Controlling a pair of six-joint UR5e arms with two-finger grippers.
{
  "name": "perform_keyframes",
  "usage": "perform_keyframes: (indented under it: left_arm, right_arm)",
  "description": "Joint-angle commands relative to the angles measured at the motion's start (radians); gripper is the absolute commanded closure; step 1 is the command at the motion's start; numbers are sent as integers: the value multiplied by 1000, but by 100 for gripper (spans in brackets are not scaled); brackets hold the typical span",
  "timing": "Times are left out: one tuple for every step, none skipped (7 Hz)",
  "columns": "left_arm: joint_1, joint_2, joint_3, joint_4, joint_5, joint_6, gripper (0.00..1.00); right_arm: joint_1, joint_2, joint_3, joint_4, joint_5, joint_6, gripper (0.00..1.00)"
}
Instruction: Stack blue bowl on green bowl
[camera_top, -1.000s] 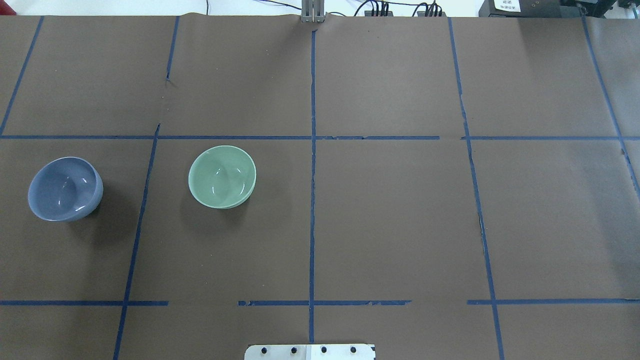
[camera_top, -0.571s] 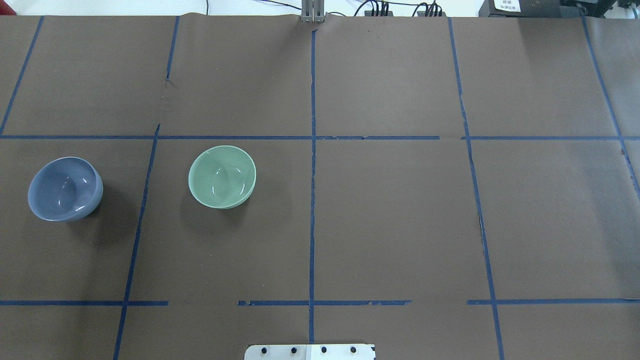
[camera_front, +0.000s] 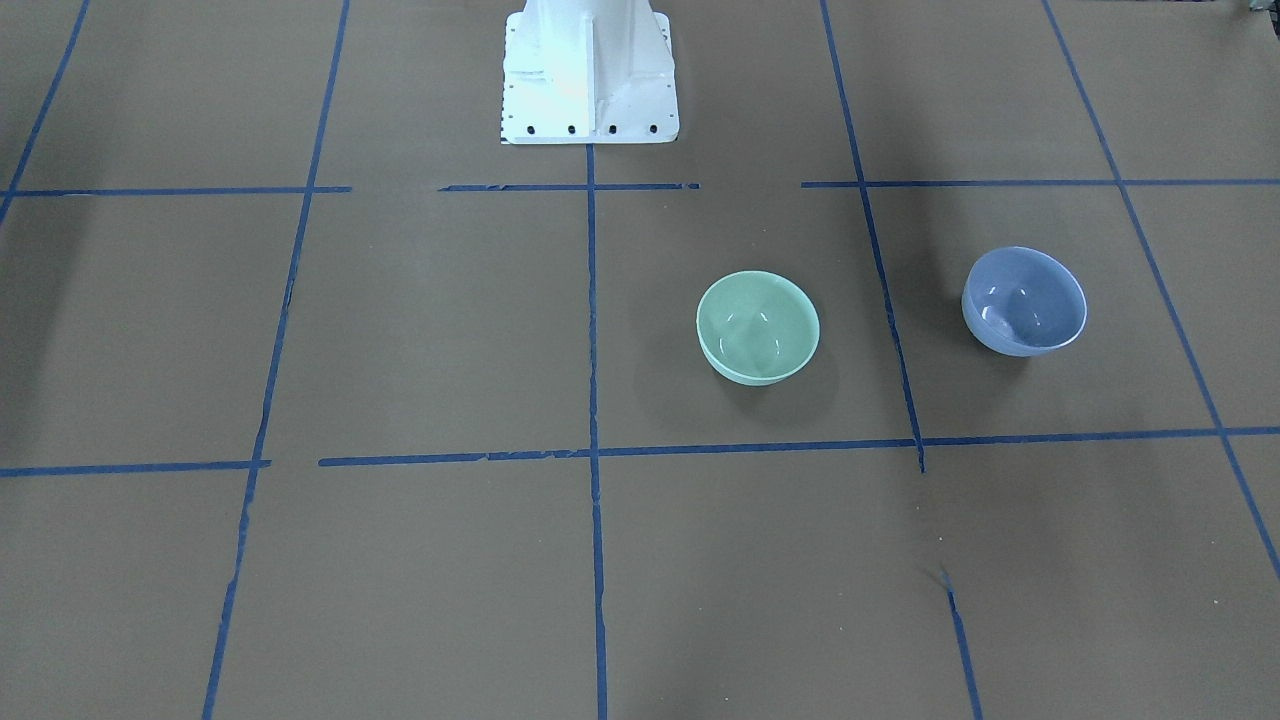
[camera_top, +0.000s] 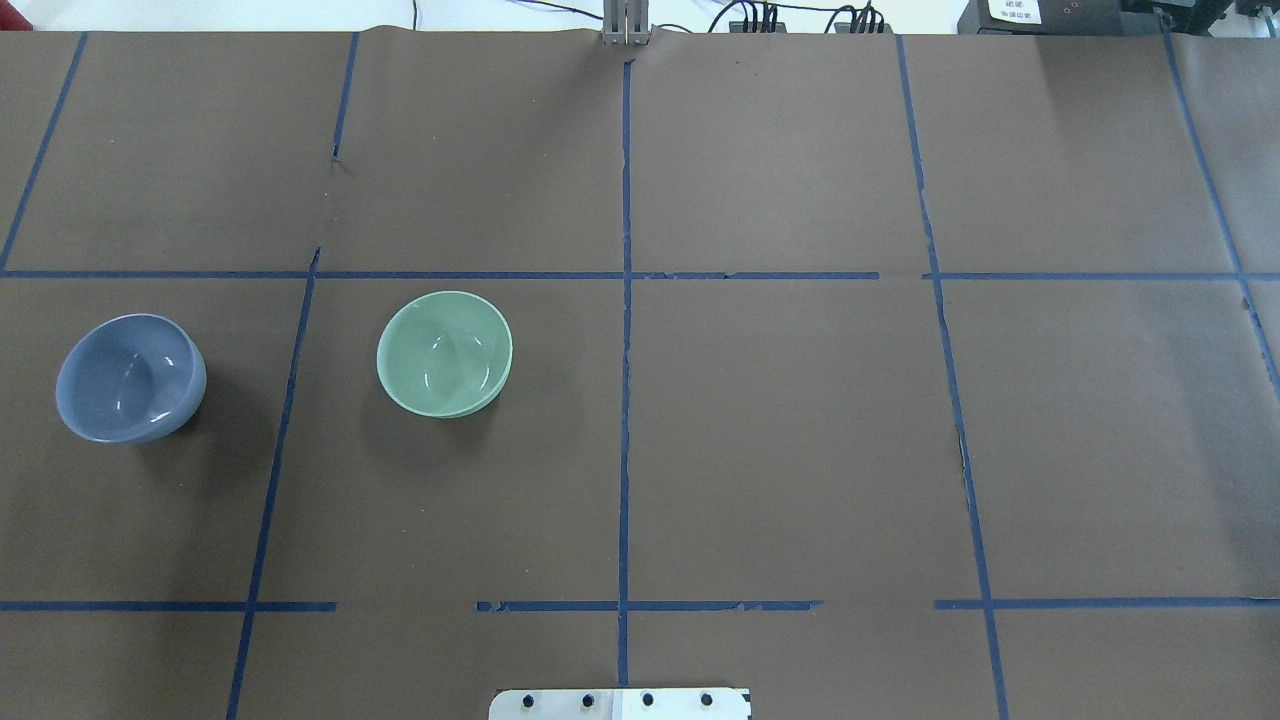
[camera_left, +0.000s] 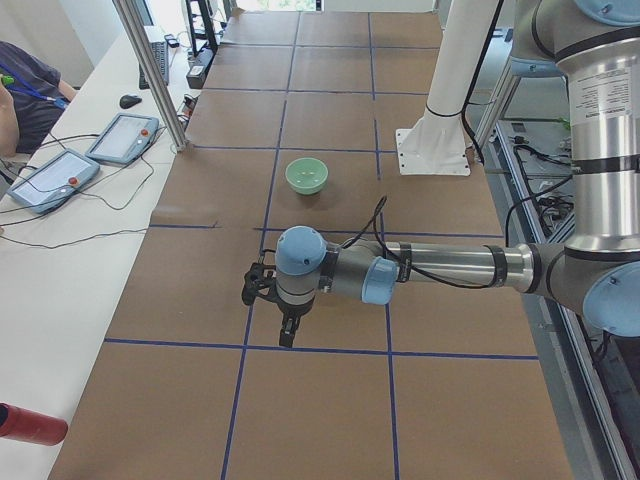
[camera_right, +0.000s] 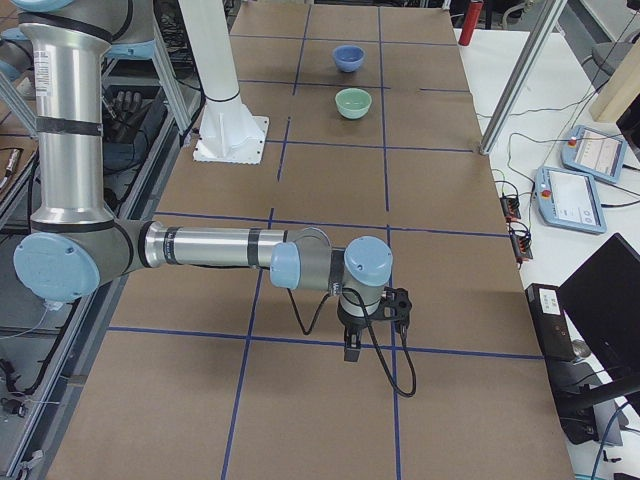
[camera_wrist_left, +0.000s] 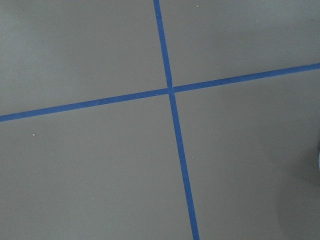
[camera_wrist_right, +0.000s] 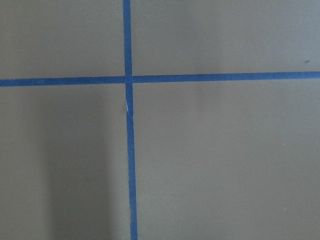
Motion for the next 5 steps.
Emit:
perform_keyframes:
  left_arm:
    - [183, 6, -3, -220, 27, -374, 0]
    - [284, 6, 3, -302, 90, -557, 0]
    - [351, 6, 8, -363, 137, -673, 0]
    - [428, 2, 11, -415, 168, -801, 0]
    - [499, -7, 20, -430, 210, -879, 0]
  right_arm:
    - [-1, 0, 0, 0, 0, -1, 0]
    - [-1, 0, 0, 0, 0, -1, 0]
    - [1, 0, 0, 0, 0, -1, 0]
    - [1, 0, 0, 0, 0, -1, 0]
    - [-1, 0, 0, 0, 0, -1, 0]
